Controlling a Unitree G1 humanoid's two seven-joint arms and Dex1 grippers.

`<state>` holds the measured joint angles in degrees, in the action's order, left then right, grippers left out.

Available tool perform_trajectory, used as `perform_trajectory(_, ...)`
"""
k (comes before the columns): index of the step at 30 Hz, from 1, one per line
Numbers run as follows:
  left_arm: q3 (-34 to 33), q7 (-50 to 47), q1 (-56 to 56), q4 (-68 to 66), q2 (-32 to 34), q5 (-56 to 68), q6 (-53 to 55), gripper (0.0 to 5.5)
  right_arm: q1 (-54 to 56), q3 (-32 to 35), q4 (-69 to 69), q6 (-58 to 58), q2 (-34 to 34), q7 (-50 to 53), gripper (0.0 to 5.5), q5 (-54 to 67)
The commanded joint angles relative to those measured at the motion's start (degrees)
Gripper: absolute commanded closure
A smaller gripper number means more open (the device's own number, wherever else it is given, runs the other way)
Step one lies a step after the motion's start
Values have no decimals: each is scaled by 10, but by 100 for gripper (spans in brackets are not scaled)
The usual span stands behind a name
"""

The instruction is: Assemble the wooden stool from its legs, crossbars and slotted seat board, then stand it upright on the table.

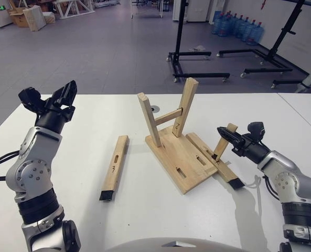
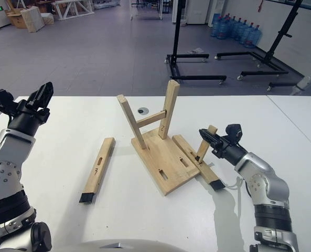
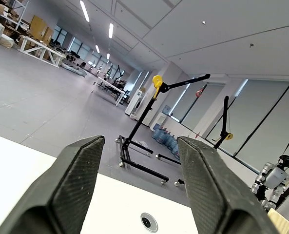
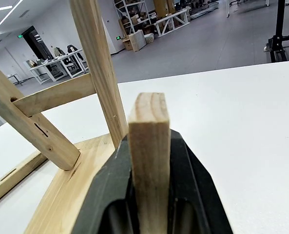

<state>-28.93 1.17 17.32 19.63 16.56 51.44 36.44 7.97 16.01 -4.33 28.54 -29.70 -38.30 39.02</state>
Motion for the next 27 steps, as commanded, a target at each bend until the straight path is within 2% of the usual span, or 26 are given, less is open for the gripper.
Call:
perform_trajectory(1,7,-2,-3,0,2,-1,-3,277,17,18,-15,13,11,7,510,12)
perform_trajectory(11,9,-1,1,-1,2,7,-2,277,50,59,-1,69,16,21,510,64)
perform_trajectory(19,18,0,-6,1,-1,5,-7,277,69,42,-40,52,43,32,510,40)
perform_trajectory(27,31,3,-10,3,0,-1,-12,277,72,38,-77,26,41,22,510,10)
